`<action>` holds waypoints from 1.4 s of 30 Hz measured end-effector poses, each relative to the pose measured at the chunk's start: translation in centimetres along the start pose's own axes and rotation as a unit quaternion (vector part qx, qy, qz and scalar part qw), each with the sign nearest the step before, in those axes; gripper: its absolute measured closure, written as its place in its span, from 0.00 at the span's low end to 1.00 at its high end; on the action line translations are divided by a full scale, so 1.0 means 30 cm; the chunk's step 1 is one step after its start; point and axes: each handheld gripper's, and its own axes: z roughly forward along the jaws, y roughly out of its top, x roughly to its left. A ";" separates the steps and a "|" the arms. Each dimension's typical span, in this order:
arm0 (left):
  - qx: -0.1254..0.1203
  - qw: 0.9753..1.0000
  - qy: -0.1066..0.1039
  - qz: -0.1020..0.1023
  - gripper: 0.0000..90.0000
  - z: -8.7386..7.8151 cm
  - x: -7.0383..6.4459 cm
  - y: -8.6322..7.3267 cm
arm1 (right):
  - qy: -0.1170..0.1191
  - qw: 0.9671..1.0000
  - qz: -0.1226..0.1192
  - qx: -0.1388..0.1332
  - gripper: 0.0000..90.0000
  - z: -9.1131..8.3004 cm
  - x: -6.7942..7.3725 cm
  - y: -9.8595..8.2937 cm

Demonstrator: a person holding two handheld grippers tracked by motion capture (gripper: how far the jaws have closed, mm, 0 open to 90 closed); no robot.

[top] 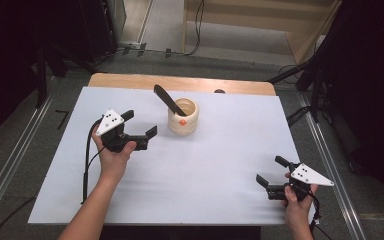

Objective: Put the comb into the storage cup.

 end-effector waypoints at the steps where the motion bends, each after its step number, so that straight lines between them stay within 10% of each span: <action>1: 0.001 1.000 0.000 0.002 0.00 -0.006 0.002 -0.002 | 0.000 1.000 0.000 0.000 0.00 0.000 0.000 0.000; 42: 0.019 0.999 0.043 -0.004 0.00 -0.239 0.079 -0.163 | 0.000 1.000 -0.006 0.002 0.00 0.003 0.003 0.000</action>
